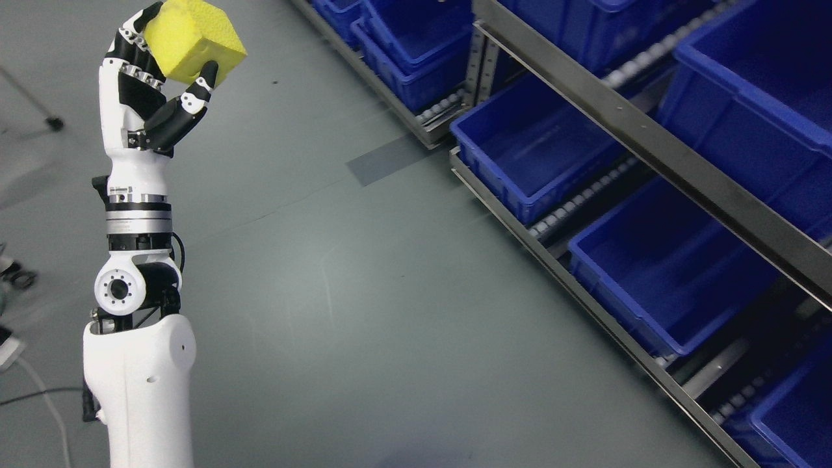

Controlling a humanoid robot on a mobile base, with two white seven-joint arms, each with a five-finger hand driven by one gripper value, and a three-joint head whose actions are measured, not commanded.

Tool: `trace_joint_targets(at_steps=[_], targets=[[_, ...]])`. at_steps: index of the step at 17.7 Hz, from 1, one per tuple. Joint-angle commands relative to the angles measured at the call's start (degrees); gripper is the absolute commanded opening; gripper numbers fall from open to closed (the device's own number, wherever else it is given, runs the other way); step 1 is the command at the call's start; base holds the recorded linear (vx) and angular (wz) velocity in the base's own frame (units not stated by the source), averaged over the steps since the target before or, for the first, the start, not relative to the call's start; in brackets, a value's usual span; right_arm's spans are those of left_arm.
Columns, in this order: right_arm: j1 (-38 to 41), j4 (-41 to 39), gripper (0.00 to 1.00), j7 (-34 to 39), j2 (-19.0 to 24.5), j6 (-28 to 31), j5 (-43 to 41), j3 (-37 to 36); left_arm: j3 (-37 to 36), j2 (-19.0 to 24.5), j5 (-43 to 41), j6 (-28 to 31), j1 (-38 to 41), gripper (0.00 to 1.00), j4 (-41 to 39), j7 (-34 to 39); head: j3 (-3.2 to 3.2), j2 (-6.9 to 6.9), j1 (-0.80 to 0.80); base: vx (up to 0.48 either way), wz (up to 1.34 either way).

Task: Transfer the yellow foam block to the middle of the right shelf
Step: 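Reach the left hand over the middle-shelf blue bin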

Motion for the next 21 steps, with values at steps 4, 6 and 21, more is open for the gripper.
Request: trace_joint_targets(at_steps=[4,6,21], targets=[[-0.09,-1.0,1.0,0.01,-1.0,0.04,-0.09,0.0,-5.3,1.0,0.0,-0.16,-0.19,0.46,-0.58,-0.12,0.0,0.0,0.0,0.203,-0.88],[-0.18,-1.0,1.0,0.01,-1.0,0.04,-0.09,0.0,-7.15,1.0,0.0,-0.16,-0.63,0.46,-1.28,-0.3,0.0,0.0,0.0,0.183,-0.85],[-0.18,-1.0,1.0,0.01,-1.0,0.04,-0.17,0.0,-24.82,1.0,0.27,8.35,-10.82,0.46,-8.75,1.72,0.0,0.02,0.0,0.127,-0.62]])
